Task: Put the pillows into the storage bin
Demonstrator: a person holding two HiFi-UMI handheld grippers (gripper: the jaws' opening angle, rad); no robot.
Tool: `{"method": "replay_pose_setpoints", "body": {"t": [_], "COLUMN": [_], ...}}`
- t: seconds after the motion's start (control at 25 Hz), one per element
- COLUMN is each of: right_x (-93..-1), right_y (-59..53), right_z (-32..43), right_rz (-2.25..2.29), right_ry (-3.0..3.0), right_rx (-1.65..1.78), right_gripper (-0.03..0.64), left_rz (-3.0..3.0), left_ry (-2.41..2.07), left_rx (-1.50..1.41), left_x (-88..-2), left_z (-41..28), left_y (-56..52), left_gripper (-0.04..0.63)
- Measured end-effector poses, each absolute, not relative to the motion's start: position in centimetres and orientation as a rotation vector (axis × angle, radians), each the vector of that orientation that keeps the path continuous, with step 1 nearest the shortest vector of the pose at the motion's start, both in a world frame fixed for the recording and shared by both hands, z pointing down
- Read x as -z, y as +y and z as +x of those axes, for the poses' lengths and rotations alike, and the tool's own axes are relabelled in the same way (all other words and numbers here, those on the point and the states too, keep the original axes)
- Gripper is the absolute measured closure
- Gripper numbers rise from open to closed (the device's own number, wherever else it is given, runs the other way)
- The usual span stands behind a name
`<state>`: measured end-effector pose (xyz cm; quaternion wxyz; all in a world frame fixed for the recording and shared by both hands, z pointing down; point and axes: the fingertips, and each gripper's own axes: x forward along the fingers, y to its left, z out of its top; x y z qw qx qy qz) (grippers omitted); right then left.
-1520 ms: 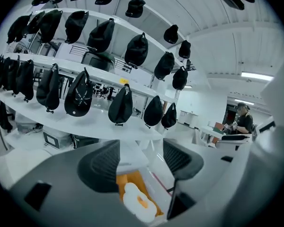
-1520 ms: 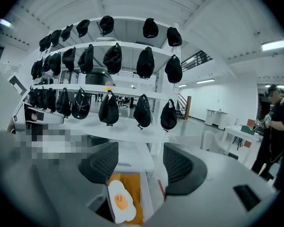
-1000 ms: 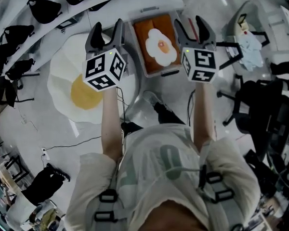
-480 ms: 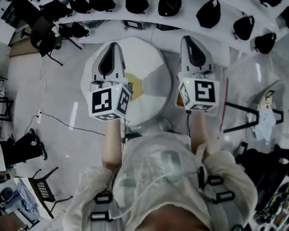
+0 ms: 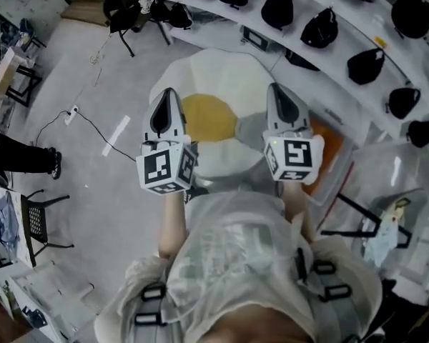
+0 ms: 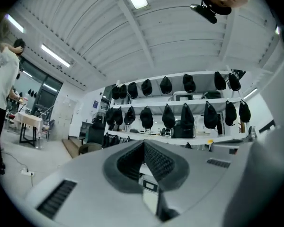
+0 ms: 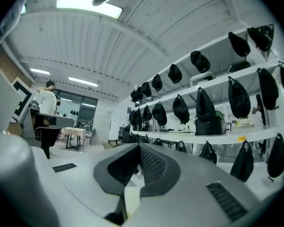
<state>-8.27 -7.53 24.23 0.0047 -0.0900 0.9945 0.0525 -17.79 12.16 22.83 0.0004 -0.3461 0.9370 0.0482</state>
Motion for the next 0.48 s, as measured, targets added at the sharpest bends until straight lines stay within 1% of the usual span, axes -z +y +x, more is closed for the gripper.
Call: {"method": "replay_pose_setpoints", "body": {"t": [0.48], "right_x": [-24.78], "right_y": [-6.92], "right_z": [-9.12], "right_rz": [-0.188], "right_ry": [3.139], "right_rx": [-0.160], "right_gripper": [0.609], "left_rz": [-1.015], "left_ry": [2.969], "left_rx": [-0.146], "left_x": [-22.84], "left_z": [-17.81], "left_y": [12.71], "left_gripper": [0.589]}}
